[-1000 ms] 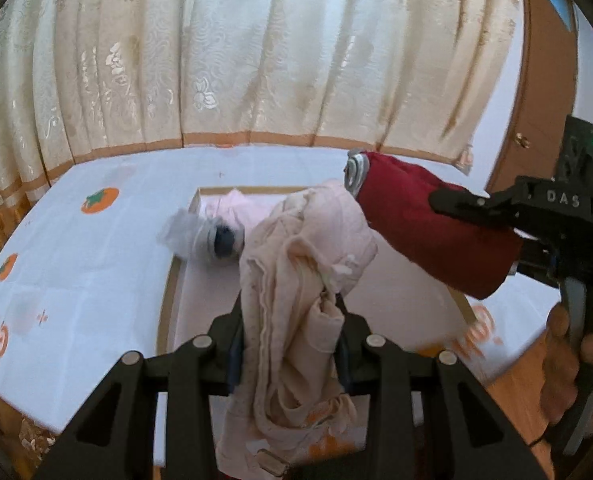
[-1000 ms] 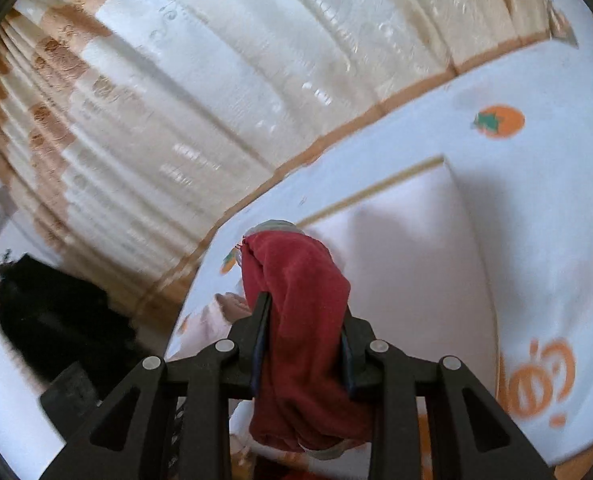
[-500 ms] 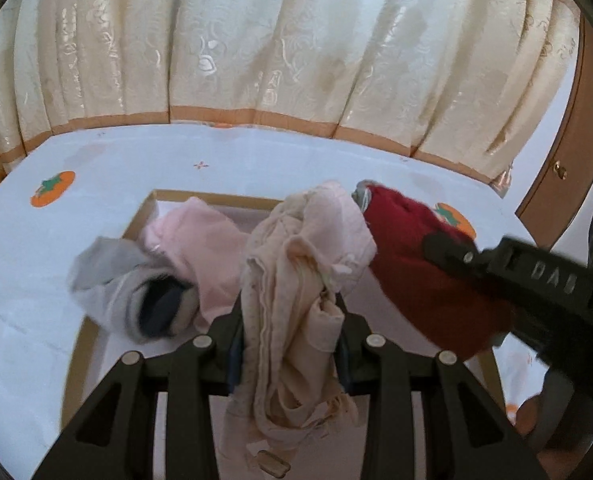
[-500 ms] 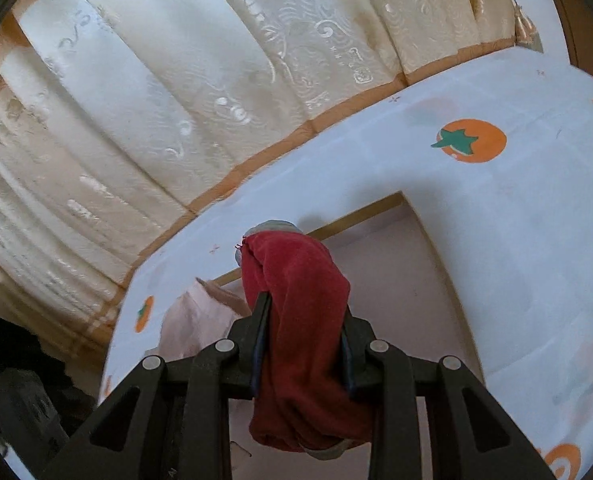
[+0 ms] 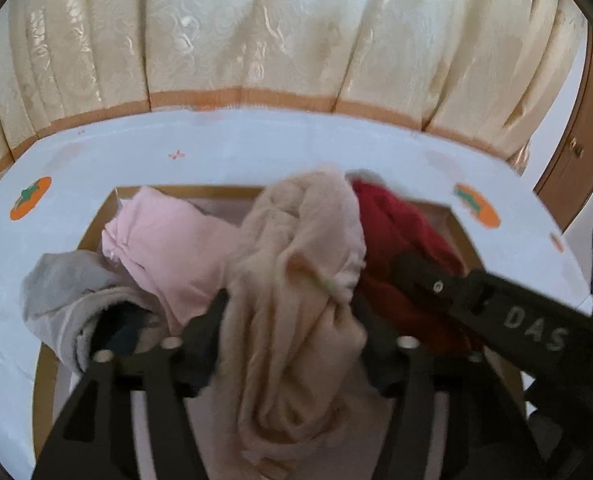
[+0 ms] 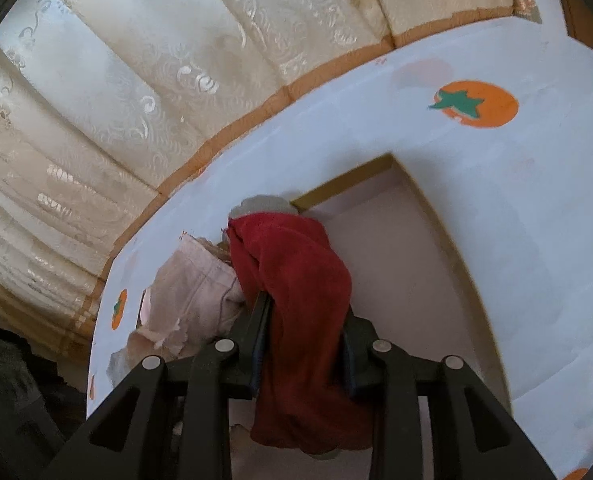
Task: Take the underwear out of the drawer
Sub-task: 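Open both tools to drop the garments into the tray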
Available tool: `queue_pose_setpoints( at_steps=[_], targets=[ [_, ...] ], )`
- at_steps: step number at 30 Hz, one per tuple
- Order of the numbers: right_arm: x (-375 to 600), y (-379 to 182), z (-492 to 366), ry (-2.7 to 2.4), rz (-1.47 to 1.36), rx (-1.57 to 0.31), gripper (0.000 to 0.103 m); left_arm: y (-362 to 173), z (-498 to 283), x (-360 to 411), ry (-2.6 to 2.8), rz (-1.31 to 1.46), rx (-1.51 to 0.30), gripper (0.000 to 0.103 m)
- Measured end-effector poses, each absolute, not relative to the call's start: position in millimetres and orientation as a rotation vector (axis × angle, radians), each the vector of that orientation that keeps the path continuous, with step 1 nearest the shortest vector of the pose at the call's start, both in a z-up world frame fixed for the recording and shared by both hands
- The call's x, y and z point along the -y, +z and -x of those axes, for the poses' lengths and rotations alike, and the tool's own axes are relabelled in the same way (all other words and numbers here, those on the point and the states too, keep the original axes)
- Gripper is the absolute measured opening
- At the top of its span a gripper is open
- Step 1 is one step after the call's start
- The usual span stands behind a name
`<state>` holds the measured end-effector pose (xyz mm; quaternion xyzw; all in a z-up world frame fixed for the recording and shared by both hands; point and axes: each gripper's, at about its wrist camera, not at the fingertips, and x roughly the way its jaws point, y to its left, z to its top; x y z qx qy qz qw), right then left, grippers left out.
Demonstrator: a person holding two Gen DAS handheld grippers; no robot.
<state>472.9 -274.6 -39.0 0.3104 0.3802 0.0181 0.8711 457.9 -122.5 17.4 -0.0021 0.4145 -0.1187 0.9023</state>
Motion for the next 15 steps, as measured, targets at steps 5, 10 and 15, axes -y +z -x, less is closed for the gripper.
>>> queue_pose_setpoints(
  at_steps=[5, 10, 15],
  targets=[
    [281, -37, -471, 0.075, -0.696, -0.819, 0.055, 22, -453, 125, -0.232, -0.033, -0.854, 0.092],
    [280, -18, -450, 0.12, -0.685, -0.763, 0.062, 35, -437, 112, -0.211, -0.021, -0.826, 0.099],
    [278, 2, -416, 0.131, -0.682, -0.702, 0.062, 50, -408, 102, -0.195, -0.049, -0.772, 0.099]
  ],
)
